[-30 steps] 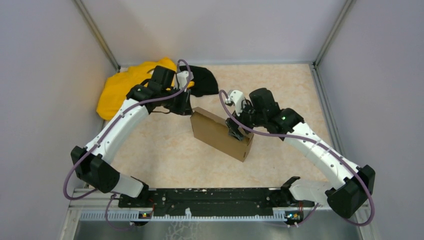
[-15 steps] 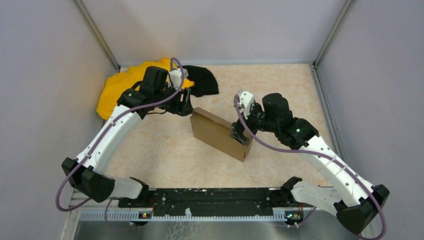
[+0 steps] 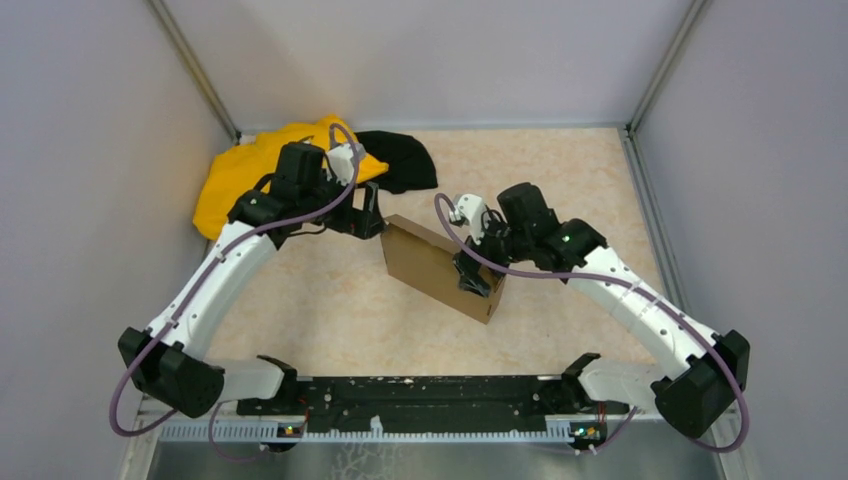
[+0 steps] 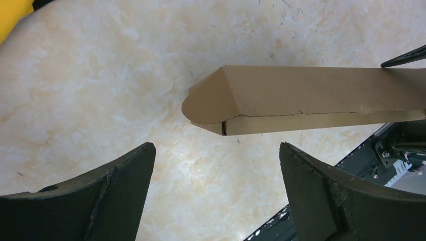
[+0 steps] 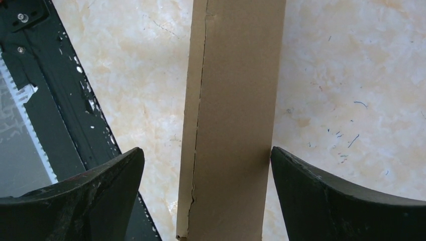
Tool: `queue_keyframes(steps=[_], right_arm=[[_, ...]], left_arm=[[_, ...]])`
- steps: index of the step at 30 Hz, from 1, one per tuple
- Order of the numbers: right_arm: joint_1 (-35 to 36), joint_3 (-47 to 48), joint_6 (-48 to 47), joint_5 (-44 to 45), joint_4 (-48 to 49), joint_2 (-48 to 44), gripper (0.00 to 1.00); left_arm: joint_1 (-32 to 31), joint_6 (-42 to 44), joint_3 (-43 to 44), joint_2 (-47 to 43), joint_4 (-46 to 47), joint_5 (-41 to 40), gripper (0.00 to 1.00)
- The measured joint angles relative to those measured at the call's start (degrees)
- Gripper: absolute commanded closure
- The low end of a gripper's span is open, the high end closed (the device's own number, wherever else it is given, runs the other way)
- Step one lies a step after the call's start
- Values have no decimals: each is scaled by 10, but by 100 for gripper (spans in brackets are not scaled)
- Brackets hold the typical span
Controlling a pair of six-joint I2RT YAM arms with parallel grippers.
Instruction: Fold the paper box
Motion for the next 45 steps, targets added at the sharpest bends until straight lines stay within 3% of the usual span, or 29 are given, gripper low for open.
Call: queue_keyframes(steps=[15,20,30,36,39,41,45], right_arm=[[26,15,-5,46,-30,39,22],[26,15,-4,65,-33,42,42],[26,15,-9,64,-34,43,62],[26,19,-48,41,-52,43,69],[26,28,-70,23,-75,43,74],[26,36,-81,11,-91,44,75],[26,40,-94,0,-108,46,75]], left_arm=[[54,17,-33,-31,55,32,1],[67,17,-44,-37,61,48,1],[69,22,-76,-50,92,103,26],[69,13,-114,-102,94,99,33],[69,5,-121,-145,96,92,25],[69,-1,-127,-172,102,88,3],[69,-16,-159,-222,122,89,1]])
